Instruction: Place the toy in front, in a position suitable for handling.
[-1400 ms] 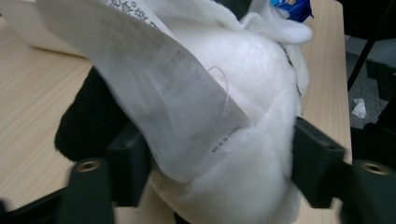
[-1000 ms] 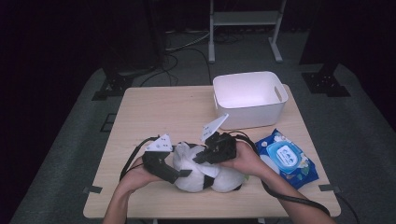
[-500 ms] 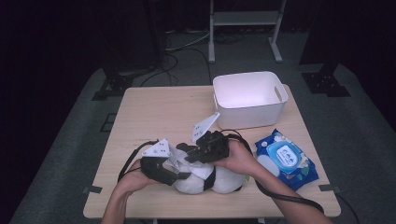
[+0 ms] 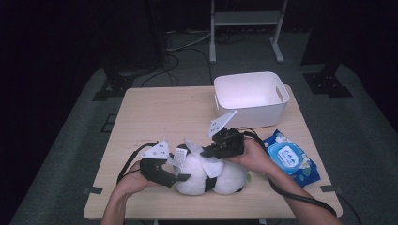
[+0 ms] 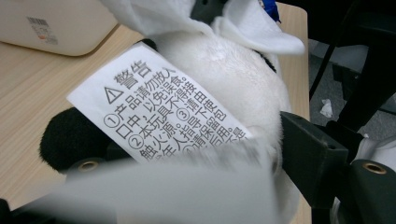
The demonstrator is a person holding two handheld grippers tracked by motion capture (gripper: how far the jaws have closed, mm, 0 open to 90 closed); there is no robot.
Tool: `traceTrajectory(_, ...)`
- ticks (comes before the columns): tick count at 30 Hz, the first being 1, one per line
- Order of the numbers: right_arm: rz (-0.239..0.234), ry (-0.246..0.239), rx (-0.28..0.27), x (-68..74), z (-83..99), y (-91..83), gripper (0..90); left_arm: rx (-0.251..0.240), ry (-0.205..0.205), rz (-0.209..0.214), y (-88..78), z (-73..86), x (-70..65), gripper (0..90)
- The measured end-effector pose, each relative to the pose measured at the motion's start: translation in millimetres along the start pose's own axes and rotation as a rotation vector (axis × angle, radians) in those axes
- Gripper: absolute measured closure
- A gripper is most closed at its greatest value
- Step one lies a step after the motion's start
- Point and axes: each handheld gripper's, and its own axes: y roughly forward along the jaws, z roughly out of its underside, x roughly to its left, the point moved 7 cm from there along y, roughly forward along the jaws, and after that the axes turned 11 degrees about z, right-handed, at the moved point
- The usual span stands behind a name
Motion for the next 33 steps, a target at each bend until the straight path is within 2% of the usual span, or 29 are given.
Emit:
traceTrajectory(4,-0.019,0.05,-0.006,-5.7,11.0,0.0,84.0,0.003,-0.005,0.006,-1.9,-5.0,-1.9,28.8)
traceTrajectory(8,-0.027,0.049,-0.009,-0.3,13.4,1.1,84.2,0.017,0.002,-0.003,-4.7,-11.9,-5.0,24.9)
traceTrajectory(11,-0.042,0.05,-0.01,4.5,13.2,0.5,84.2,-0.01,0.011,-0.006,-7.8,-18.5,-7.4,22.4)
traceTrajectory(15,-0.073,0.032,-0.005,13.6,12.6,-0.4,84.2,-0.019,0.01,-0.042,-7.2,-22.5,-4.8,16.6)
traceTrajectory(18,-0.098,0.002,0.01,23.2,11.2,-1.5,84.2,0.003,-0.005,-0.023,-1.2,-18.1,-5.0,10.1)
traceTrajectory(21,-0.086,-0.019,0.021,26.3,7.8,-2.1,84.0,0.017,-0.017,-0.011,0.1,-14.7,-5.3,10.5)
traceTrajectory(28,-0.101,-0.031,-0.035,34.7,-11.6,4.6,83.8,0.063,0.01,0.023,4.9,-7.1,-11.4,12.7)
traceTrajectory(31,-0.098,-0.046,-0.038,39.7,-17.1,9.4,83.9,0.085,0.02,0.024,4.2,-3.7,-12.4,13.9)
traceTrajectory(33,-0.099,-0.055,-0.033,40.1,-16.7,10.6,83.9,0.08,0.024,0.03,3.6,-2.3,-13.1,15.7)
